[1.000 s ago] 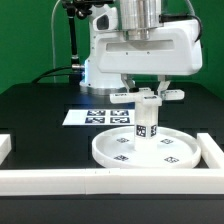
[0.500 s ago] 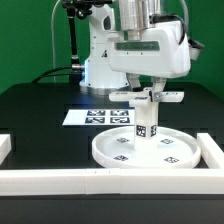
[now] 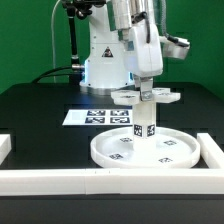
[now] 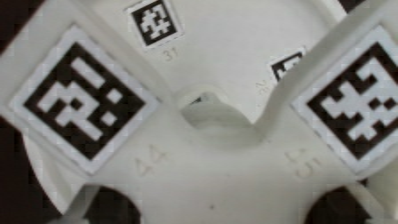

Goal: Assemble round table

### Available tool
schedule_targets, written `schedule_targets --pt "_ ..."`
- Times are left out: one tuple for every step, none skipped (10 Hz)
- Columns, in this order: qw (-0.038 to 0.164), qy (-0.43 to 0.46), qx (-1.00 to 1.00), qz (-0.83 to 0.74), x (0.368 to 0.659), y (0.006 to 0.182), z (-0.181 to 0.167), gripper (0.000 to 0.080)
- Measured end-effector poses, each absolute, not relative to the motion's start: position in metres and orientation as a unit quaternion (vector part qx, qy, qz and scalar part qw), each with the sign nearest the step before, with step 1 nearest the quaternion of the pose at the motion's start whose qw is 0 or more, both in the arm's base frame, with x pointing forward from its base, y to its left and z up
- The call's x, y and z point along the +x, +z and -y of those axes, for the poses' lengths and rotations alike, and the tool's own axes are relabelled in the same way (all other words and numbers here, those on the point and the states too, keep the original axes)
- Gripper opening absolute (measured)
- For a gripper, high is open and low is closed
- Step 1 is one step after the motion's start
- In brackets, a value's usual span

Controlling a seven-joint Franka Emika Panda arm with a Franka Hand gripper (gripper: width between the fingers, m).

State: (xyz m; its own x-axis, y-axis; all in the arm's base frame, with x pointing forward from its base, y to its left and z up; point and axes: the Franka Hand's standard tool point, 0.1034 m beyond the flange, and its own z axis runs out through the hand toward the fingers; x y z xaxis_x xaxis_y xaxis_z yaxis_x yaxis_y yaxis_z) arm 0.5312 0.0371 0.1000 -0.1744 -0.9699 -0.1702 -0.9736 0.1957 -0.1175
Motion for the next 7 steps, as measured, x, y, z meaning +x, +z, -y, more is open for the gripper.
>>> schedule_targets --pt "0.112 0.013 -0.595 -0.796 0.5317 0.1001 -0.0377 0.0448" --pt "0.119 0.016 -0.56 -0.82 0.532 0.1002 -0.0382 0.0448" --pt "0.121 0.024 -0.514 -0.849 0.532 0.1001 -0.038 0.0448" --pt "0.121 0.024 -0.511 -0.851 0.532 0.1001 -0.0378 0.0448" --pt "0.121 0.024 -0.512 -0.85 0.532 0.1001 -0.0377 0.0449" --pt "0.121 0.024 -0.517 -0.847 0.5323 0.1003 -0.0383 0.0449" --pt "0.121 0.032 -0.539 -0.833 0.5335 0.1055 -0.042 0.0628"
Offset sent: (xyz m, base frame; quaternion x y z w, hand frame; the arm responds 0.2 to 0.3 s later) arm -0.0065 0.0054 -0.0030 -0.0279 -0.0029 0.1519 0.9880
